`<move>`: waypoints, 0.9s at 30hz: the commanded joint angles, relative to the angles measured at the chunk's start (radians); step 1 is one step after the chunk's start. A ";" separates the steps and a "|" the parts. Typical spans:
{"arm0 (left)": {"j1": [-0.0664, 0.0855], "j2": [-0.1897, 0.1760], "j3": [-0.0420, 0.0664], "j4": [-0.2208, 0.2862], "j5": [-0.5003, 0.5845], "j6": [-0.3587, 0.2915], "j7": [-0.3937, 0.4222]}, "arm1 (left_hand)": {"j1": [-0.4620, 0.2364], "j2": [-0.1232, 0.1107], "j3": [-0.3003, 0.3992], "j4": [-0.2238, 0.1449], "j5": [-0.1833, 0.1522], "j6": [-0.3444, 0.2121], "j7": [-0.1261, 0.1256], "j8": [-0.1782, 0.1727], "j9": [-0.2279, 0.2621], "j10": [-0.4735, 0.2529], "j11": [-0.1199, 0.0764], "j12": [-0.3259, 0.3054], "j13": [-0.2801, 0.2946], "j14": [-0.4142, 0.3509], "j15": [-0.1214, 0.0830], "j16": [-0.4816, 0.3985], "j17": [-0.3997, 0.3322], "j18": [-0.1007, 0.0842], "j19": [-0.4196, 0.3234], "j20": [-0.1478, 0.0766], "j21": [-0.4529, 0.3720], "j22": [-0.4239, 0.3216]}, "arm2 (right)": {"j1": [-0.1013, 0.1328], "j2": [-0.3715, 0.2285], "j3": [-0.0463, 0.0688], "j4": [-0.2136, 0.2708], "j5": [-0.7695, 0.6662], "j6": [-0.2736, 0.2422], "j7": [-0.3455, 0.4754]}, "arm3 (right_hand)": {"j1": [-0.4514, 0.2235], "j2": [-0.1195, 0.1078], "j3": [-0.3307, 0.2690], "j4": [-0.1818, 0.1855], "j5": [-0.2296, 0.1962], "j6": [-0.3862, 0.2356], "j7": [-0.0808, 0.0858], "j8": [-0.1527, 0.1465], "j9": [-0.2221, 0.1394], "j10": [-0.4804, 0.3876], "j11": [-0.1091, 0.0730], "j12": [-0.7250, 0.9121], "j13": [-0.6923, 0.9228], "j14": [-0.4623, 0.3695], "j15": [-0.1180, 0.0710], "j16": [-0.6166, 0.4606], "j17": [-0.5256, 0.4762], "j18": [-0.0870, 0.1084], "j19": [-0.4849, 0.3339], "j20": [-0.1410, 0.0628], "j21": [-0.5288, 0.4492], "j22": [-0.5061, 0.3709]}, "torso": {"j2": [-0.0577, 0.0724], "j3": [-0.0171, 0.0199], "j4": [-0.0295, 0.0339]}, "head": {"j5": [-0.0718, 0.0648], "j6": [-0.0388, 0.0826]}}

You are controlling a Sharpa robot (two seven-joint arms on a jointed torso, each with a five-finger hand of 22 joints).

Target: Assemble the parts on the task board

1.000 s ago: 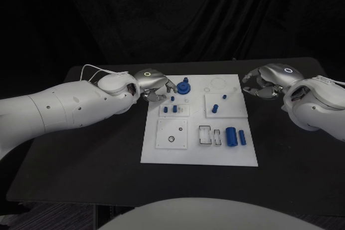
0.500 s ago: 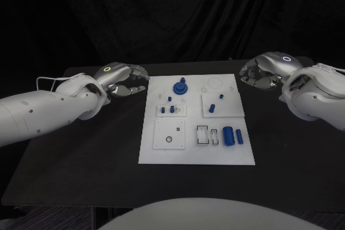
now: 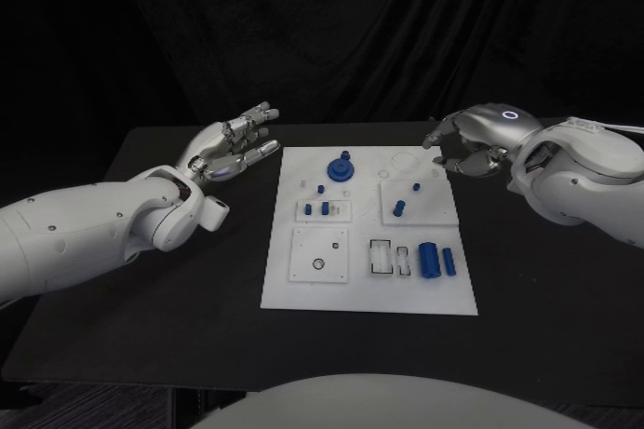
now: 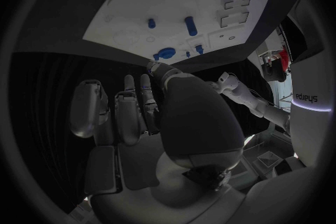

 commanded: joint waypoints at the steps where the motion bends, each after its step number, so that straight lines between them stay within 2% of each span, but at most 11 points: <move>1: -0.017 -0.007 0.001 0.033 0.231 0.161 0.206 | 0.008 0.027 -0.037 0.000 0.005 -0.029 -0.015 -0.008 -0.023 -0.012 -0.005 -0.003 -0.011 -0.009 0.000 -0.007 -0.006 0.018 -0.013 0.005 -0.004 -0.054 | -0.023 -0.006 0.000 -0.005 -0.037 0.053 0.053 | -0.008 -0.011 -0.011 0.006 -0.004 -0.005 -0.002 -0.007 -0.006 0.010 0.002 -0.004 -0.013 0.009 0.003 -0.005 0.048 0.014 -0.003 0.000 -0.002 0.166 | -0.006 -0.0156 0.0178 | -0.022 0.003; 5: -0.031 -0.014 0.001 0.061 0.249 0.180 0.217 | 0.020 0.033 -0.046 -0.001 0.005 -0.033 -0.018 -0.009 -0.029 -0.014 -0.007 -0.003 -0.012 -0.009 0.000 -0.007 -0.006 0.021 -0.016 0.008 -0.005 -0.071 | -0.042 -0.013 0.000 -0.014 -0.043 0.069 0.062 | -0.010 -0.012 -0.019 0.011 -0.003 -0.007 -0.005 -0.010 -0.011 0.021 0.002 -0.004 -0.022 0.009 0.003 -0.005 0.049 0.014 -0.002 0.000 -0.003 0.166 | -0.010 -0.0378 0.0493 | -0.061 0.003; 8: -0.037 -0.015 0.001 0.070 0.255 0.186 0.222 | 0.028 0.037 -0.050 -0.001 0.005 -0.035 -0.021 -0.009 -0.032 -0.015 -0.006 -0.002 -0.012 -0.009 0.000 -0.007 -0.006 0.022 -0.016 0.010 -0.005 -0.073 | -0.052 -0.019 0.000 -0.020 -0.045 0.074 0.066 | -0.012 -0.012 -0.028 0.016 -0.003 -0.003 0.007 -0.011 -0.015 0.024 0.005 -0.008 -0.032 0.009 0.005 -0.005 0.048 0.014 -0.002 0.001 -0.004 0.167 | -0.011 -0.0492 0.0671 | -0.083 0.004; 9: -0.038 -0.016 0.001 0.073 0.257 0.188 0.223 | 0.028 0.037 -0.050 -0.001 0.005 -0.035 -0.021 -0.009 -0.032 -0.015 -0.006 -0.002 -0.012 -0.009 0.000 -0.007 -0.006 0.022 -0.017 0.010 -0.005 -0.074 | -0.055 -0.021 0.000 -0.021 -0.046 0.074 0.068 | -0.011 -0.012 -0.032 0.017 -0.003 -0.006 0.009 -0.013 -0.019 0.023 0.005 -0.012 -0.038 0.008 0.006 -0.006 0.047 0.014 -0.002 0.002 -0.005 0.167 | -0.011 -0.0492 0.0671 | -0.083 0.005; 11: -0.040 -0.018 0.001 0.079 0.259 0.190 0.224 | 0.032 0.040 -0.052 -0.001 0.005 -0.036 -0.022 -0.009 -0.034 -0.015 -0.005 -0.002 -0.012 -0.009 0.001 -0.007 -0.006 0.023 -0.018 0.011 -0.006 -0.084 | -0.058 -0.021 0.000 -0.025 -0.046 0.073 0.070 | -0.008 -0.011 -0.038 0.020 -0.002 -0.017 0.007 -0.017 -0.027 0.027 0.007 -0.015 -0.047 0.009 0.007 -0.004 0.048 0.014 0.000 0.003 -0.005 0.168 | -0.012 -0.0565 0.0761 | -0.095 0.007; 12: -0.041 -0.019 0.001 0.081 0.259 0.190 0.224 | 0.035 0.042 -0.054 -0.001 0.005 -0.039 -0.022 -0.009 -0.036 -0.015 -0.005 -0.001 -0.012 -0.009 0.002 -0.007 -0.006 0.024 -0.018 0.013 -0.006 -0.085 | -0.060 -0.021 0.000 -0.027 -0.047 0.073 0.071 | -0.007 -0.010 -0.039 0.020 -0.002 -0.020 0.009 -0.017 -0.030 0.030 0.007 -0.015 -0.050 0.009 0.007 -0.004 0.048 0.014 0.000 0.003 -0.005 0.168 | -0.012 -0.0567 0.0764 | -0.097 0.008; 16: -0.042 -0.023 0.001 0.094 0.261 0.195 0.222 | 0.045 0.050 -0.060 -0.001 0.005 -0.052 -0.026 -0.011 -0.042 -0.017 0.001 -0.001 -0.012 -0.009 0.005 -0.007 -0.006 0.026 -0.019 0.017 -0.006 -0.095 | -0.065 -0.016 0.000 -0.038 -0.047 0.076 0.072 | -0.005 -0.009 -0.041 0.021 -0.002 -0.022 0.012 -0.017 -0.033 0.034 0.006 -0.015 -0.053 0.010 0.007 -0.004 0.049 0.014 0.001 0.004 -0.005 0.168 | -0.012 -0.0703 0.0863 | -0.111 0.012; 19: -0.043 -0.024 0.002 0.103 0.261 0.200 0.218 | 0.060 0.059 -0.067 -0.002 0.005 -0.065 -0.031 -0.012 -0.047 -0.019 0.003 -0.001 -0.013 -0.009 0.012 -0.007 -0.006 0.026 -0.019 0.024 -0.006 -0.099 | -0.070 -0.012 0.000 -0.047 -0.047 0.073 0.073 | -0.004 -0.007 -0.042 0.022 -0.002 -0.021 0.016 -0.016 -0.035 0.038 0.005 -0.015 -0.057 0.009 0.007 -0.004 0.048 0.014 0.001 0.004 -0.005 0.168 | -0.012 -0.0762 0.0893 | -0.115 0.015; 20: -0.043 -0.024 0.002 0.105 0.261 0.201 0.217 | 0.066 0.061 -0.068 -0.003 0.005 -0.065 -0.031 -0.012 -0.048 -0.019 0.005 -0.001 -0.012 -0.009 0.014 -0.007 -0.006 0.026 -0.019 0.025 -0.005 -0.099 | -0.071 -0.010 0.000 -0.049 -0.047 0.072 0.073 | -0.004 -0.007 -0.042 0.022 -0.002 -0.021 0.016 -0.016 -0.035 0.038 0.005 -0.015 -0.057 0.009 0.007 -0.004 0.048 0.014 0.001 0.004 -0.005 0.168 | -0.011 -0.0819 0.0924 | -0.118 0.016; 23: -0.044 -0.025 0.002 0.111 0.262 0.208 0.213 | 0.087 0.069 -0.077 -0.004 0.005 -0.073 -0.035 -0.013 -0.050 -0.020 0.014 0.000 -0.013 -0.009 0.024 -0.007 -0.006 0.026 -0.017 0.036 -0.005 -0.103 | -0.077 -0.004 0.000 -0.061 -0.047 0.066 0.075 | -0.002 -0.004 -0.044 0.025 -0.002 -0.017 0.025 -0.013 -0.040 0.047 0.004 -0.014 -0.063 0.010 0.005 -0.003 0.049 0.014 0.002 0.003 -0.006 0.169 | -0.012 -0.0903 0.0934 | -0.121 0.017; 27: -0.045 -0.023 0.002 0.110 0.262 0.219 0.207 | 0.108 0.078 -0.086 -0.006 0.005 -0.080 -0.035 -0.013 -0.051 -0.023 0.020 -0.001 -0.013 -0.009 0.038 -0.007 -0.006 0.027 -0.014 0.053 -0.003 -0.104 | -0.084 0.005 0.000 -0.077 -0.047 0.066 0.075 | 0.005 -0.002 -0.045 0.024 -0.002 -0.004 0.031 -0.008 -0.042 0.061 0.002 -0.011 -0.071 0.011 0.004 -0.002 0.051 0.014 0.004 0.002 -0.006 0.170 | -0.013 -0.0971 0.0949 | -0.121 0.015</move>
